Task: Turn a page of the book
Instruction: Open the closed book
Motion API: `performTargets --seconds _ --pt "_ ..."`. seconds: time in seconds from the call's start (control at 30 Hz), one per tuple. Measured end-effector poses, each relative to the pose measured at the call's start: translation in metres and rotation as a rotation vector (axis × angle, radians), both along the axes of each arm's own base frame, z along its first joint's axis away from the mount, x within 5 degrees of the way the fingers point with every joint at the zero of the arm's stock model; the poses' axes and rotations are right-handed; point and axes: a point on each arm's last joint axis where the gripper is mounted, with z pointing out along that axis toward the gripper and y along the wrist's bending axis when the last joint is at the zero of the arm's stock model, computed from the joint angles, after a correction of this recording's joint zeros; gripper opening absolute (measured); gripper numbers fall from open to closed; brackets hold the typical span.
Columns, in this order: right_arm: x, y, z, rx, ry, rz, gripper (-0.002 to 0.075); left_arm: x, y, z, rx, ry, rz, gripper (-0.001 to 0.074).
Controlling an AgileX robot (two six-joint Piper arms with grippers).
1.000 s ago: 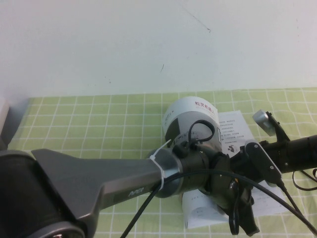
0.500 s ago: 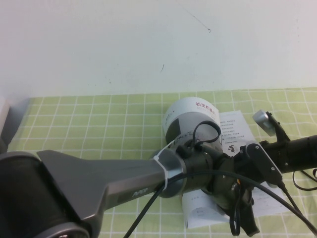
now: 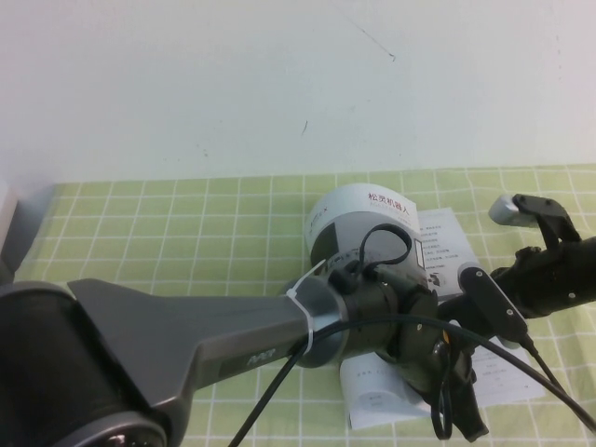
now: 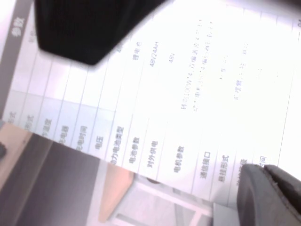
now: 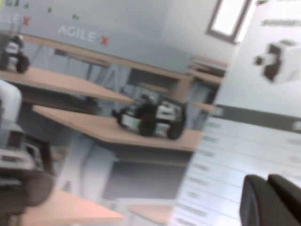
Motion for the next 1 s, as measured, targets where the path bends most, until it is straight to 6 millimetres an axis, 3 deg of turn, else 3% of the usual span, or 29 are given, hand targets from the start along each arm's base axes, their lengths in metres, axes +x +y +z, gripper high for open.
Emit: performTargets --seconds 0.27,1.0 --pt "0.005 -0.010 -0.002 -0.141 -0.070 -0.014 0.0012 0.000 0.000 0.000 -0.002 0.003 0.005 -0.0004" --pt "0.005 -0.011 -0.012 -0.139 -0.039 -0.013 0.0010 0.003 0.002 0.007 0.020 -0.015 0.072 -0.0004"
